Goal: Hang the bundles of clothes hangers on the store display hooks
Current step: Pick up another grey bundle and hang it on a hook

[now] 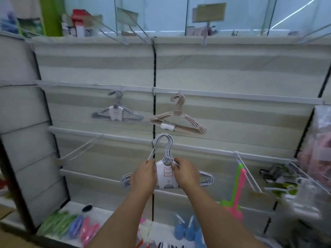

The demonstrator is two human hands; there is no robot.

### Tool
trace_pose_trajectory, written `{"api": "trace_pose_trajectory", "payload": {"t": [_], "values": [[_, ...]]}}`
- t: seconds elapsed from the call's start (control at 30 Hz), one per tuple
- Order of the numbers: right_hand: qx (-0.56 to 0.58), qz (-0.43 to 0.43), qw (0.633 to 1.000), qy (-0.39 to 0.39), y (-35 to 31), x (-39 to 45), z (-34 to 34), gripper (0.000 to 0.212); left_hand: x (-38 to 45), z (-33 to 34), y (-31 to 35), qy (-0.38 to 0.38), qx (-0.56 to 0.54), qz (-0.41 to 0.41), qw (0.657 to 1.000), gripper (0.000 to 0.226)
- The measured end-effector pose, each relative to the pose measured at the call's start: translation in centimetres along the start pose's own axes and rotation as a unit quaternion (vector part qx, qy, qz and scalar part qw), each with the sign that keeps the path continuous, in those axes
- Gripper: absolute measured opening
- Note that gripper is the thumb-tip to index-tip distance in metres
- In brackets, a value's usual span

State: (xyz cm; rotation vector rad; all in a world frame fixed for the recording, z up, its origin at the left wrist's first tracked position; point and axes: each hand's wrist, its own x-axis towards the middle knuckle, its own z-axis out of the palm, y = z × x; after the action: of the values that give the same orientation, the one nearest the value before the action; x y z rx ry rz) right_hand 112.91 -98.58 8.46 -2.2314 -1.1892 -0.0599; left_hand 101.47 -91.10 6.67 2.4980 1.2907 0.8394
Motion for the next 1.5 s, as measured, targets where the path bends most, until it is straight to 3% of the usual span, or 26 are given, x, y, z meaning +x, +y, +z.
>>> {"api": "trace_pose_trajectory", "payload": {"t": [0.3, 0.63, 1.13, 1.5], "values": [[-0.001, -0.024, 0.999, 0.041, -10.5, 5.6, 5.4, 0.022, 6.9, -4.6, -10.8, 0.025, -0.031, 0.027, 0.999, 0.033], [0.022, -0.038, 0.996, 0.081, -17.4, 12.8, 10.7, 0.022, 14.6, -6.4, -17.6, 0.073, -0.028, 0.006, 0.997, 0.041], [0.102, -0.018, 0.992, 0.077, -22.4, 27.0, 13.0, 0.017, 30.1, -7.3, -20.8, 0.166, -0.015, 0.042, 0.985, 0.048], [0.177, 0.018, 0.982, 0.061, -25.6, 32.7, 15.5, 0.021, 36.3, -7.6, -23.9, 0.159, -0.011, 0.056, 0.986, 0.049]]}}
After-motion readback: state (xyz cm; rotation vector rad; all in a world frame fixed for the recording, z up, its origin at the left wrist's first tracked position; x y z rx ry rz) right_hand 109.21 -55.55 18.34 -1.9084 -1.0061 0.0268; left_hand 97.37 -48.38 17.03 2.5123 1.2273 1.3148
